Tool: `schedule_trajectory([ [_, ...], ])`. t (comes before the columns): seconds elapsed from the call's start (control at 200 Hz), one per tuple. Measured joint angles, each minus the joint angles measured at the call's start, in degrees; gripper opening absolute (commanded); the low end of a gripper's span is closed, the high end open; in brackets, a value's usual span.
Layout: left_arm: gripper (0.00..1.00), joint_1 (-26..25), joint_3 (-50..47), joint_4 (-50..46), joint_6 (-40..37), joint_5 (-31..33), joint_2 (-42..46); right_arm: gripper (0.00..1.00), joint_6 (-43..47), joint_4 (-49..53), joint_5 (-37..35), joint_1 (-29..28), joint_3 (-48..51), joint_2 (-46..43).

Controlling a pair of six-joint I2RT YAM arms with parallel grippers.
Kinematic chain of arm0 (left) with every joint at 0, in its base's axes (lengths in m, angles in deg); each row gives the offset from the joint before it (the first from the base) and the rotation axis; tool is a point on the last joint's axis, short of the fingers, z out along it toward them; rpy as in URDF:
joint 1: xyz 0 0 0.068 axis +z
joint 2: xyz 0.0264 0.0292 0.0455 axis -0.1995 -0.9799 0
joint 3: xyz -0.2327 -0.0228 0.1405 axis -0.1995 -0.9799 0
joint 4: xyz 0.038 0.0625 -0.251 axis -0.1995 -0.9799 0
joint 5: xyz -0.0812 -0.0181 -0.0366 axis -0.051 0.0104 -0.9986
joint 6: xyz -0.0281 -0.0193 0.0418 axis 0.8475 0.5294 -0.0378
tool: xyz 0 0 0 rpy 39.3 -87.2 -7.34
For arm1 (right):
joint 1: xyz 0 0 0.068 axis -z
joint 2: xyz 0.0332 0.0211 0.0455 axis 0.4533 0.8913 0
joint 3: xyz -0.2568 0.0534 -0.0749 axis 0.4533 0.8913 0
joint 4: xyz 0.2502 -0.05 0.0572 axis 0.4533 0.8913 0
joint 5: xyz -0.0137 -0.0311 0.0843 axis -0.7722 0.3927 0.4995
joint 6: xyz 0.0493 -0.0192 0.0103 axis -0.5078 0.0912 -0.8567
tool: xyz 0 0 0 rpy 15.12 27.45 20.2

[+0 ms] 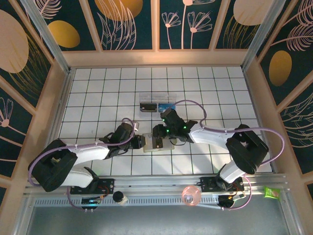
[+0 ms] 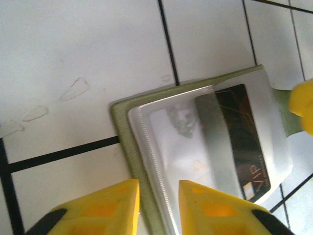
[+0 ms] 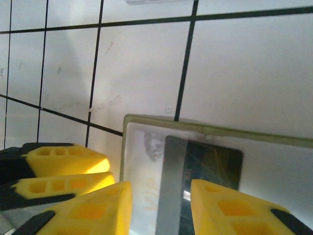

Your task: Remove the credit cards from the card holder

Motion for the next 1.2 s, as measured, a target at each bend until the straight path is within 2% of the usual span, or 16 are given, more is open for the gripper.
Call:
schedule_trajectory([
  [0.295,0.09,-3.48,7.39,0.24,-2.08,-0.17,-6.40,0.29,2.67,-0.81,7.52,5.38,3.13,0.00],
  [0.485,0.07,-3.48,7.56,0.44,-2.49,-0.20,-10.80,0.29,3.41,-1.44,9.90,6.62,3.91,0.02],
  [1.201,0.04,-3.48,7.91,1.97,-2.51,-0.17,-11.98,0.28,3.85,-3.23,12.04,7.23,5.35,2.43],
])
